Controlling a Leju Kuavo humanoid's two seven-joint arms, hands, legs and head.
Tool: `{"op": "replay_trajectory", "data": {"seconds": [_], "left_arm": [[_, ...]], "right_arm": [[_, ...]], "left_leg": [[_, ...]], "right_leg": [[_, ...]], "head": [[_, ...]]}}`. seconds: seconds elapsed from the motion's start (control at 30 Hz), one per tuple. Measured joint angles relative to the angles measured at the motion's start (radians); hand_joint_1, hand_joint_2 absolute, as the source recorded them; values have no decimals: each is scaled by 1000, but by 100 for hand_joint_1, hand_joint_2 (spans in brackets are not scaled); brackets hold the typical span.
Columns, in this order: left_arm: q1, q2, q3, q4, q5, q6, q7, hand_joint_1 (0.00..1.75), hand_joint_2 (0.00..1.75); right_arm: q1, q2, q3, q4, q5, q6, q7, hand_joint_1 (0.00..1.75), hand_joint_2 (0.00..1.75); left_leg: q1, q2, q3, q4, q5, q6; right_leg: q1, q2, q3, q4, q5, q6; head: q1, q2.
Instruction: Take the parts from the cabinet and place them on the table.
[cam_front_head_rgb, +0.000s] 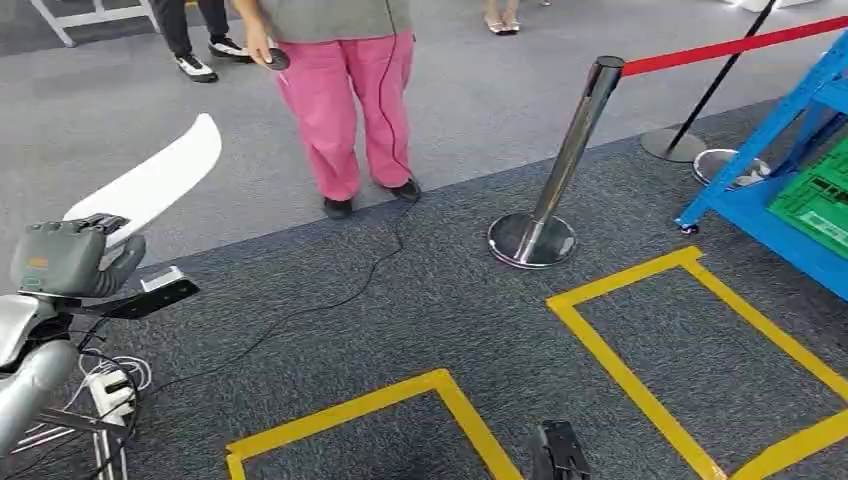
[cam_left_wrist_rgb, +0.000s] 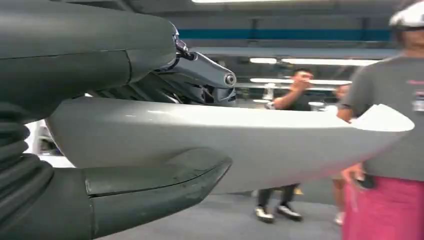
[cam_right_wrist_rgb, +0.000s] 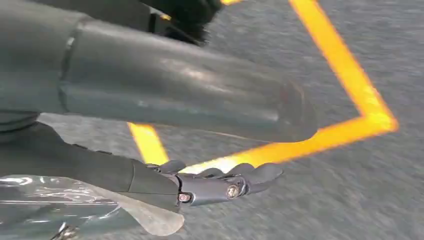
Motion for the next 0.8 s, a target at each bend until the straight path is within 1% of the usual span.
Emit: {"op": "replay_trajectory", "data": {"seconds": [0.03,0.07,0.1,0.13,0.17,0.2,0.23,0.27,0.3,0.33,0.37,0.4,0.43,0.47,0.5,0.53,0.57,0.6,0.63,0.67,0.7,0.73,0.77,0.8], "left_arm": [[-5,-2,-1,1,1,0,-3,175,175],[-5,-2,-2,3,4,1,-5,175,175],[-7,-2,-2,6,6,2,-6,175,175],[-9,2,-3,9,8,2,-7,175,175],[-20,2,-3,13,10,3,-11,175,175],[-36,0,-5,19,13,4,-12,175,175],[-50,-5,-8,26,15,5,-14,175,175],[-54,-7,-10,31,17,5,-15,175,175],[-54,-9,-11,36,19,6,-16,175,175],[-54,-10,-15,42,19,5,-17,175,175],[-56,-11,-18,47,19,6,-18,175,175],[-60,-11,-19,50,19,6,-19,175,175],[-64,-11,-19,52,19,6,-19,175,175],[-69,-13,-20,54,19,6,-19,175,175],[-76,-15,-22,56,20,6,-19,175,175],[-76,-15,-23,57,20,7,-19,175,175],[-75,-15,-24,59,20,7,-19,175,175],[-74,-14,-26,63,20,7,-19,175,175],[-75,-13,-26,63,20,8,-19,175,175],[-76,-13,-26,63,20,8,-19,175,175],[-81,-14,-27,63,21,8,-19,175,175],[-83,-17,-29,63,22,8,-19,175,175],[-83,-18,-29,64,23,8,-19,175,175],[-83,-18,-30,66,24,8,-19,175,175]], "right_arm": [[4,0,4,1,-6,13,36,0,0],[8,0,6,2,-13,24,63,0,0],[9,-1,8,3,-15,30,79,0,0],[8,1,11,3,-15,35,101,0,0],[9,-2,17,3,-15,38,122,0,0],[11,-2,22,3,-13,42,139,0,0],[17,-4,26,3,-12,43,155,0,0],[22,-5,30,3,-12,44,164,0,0],[25,-6,32,3,-11,44,169,0,0],[29,-6,36,3,-10,44,171,0,0],[30,-7,40,3,-10,44,172,0,0],[29,-7,43,3,-9,44,173,0,0],[29,-7,47,3,-8,45,173,0,0],[29,-9,48,4,-8,44,173,0,0],[28,-10,48,4,-8,44,173,0,0],[29,-11,48,4,-7,44,174,0,0],[29,-12,49,4,-7,44,175,0,0],[28,-12,49,4,-7,44,175,0,0],[26,-12,49,4,-7,44,176,0,0],[24,-12,49,4,-5,44,179,0,0],[23,-12,50,4,-4,44,184,0,0],[25,-12,53,4,-3,44,189,0,0],[26,-13,55,4,-2,44,192,0,0],[28,-13,55,4,-2,44,195,0,0]], "left_leg": [[9,-15,-7,-4,5,-11],[14,-29,-9,-6,10,-18],[13,-42,-10,-11,14,-25],[12,-25,-11,-5,8,-25],[1,46,-21,18,-10,-28],[3,85,-49,74,-44,-33],[7,107,-87,153,-79,-39],[10,115,-123,230,-108,-44],[13,117,-146,278,-122,-47],[16,118,-151,286,-111,-50],[19,120,-126,241,-76,-52],[20,128,-81,156,-32,-53],[19,152,-30,63,8,-52],[8,213,-1,9,-8,-51],[3,207,0,0,-5,-34],[1,189,-4,3,-6,-23],[1,181,-6,4,-8,-18],[-1,165,-8,4,-9,-13],[3,153,-4,0,-6,-5],[7,144,-2,-1,-6,1],[8,135,-3,-1,-5,8],[7,122,-3,-1,-5,12],[7,113,-4,-1,-5,12],[6,105,-4,-1,-5,13]], "right_leg": [[7,-13,11,-2,-4,7],[9,-23,14,-2,-3,7],[8,-35,18,-7,1,3],[-4,-51,27,-25,11,1],[-1,-62,34,-31,11,-2],[0,-76,36,-31,11,-2],[2,-93,36,-30,8,-5],[2,-109,37,-29,5,-5],[2,-121,37,-29,4,-5],[2,-137,38,-27,1,-4],[2,-151,39,-26,-2,-2],[2,-165,41,-23,-6,1],[2,-176,44,-20,-12,5],[7,-185,47,-19,-17,12],[17,-196,43,-13,-23,19],[17,-203,46,-14,-24,22],[17,-214,50,-16,-26,26],[16,-228,54,-18,-29,30],[13,-228,57,-17,-37,38],[9,-172,45,2,-53,45],[5,-124,20,58,-86,44],[5,-103,-22,143,-124,44],[5,-97,-52,203,-148,45],[6,-95,-77,248,-164,45]], "head": [[5,0],[8,0],[7,0],[7,0],[-2,0],[-5,0],[-5,0],[-5,0],[-6,0],[-6,0],[-6,0],[-5,0],[-6,0],[-6,0],[-8,0],[-5,0],[-5,0],[-5,0],[-4,0],[-3,0],[-3,0],[1,0],[0,0],[1,0]]}}
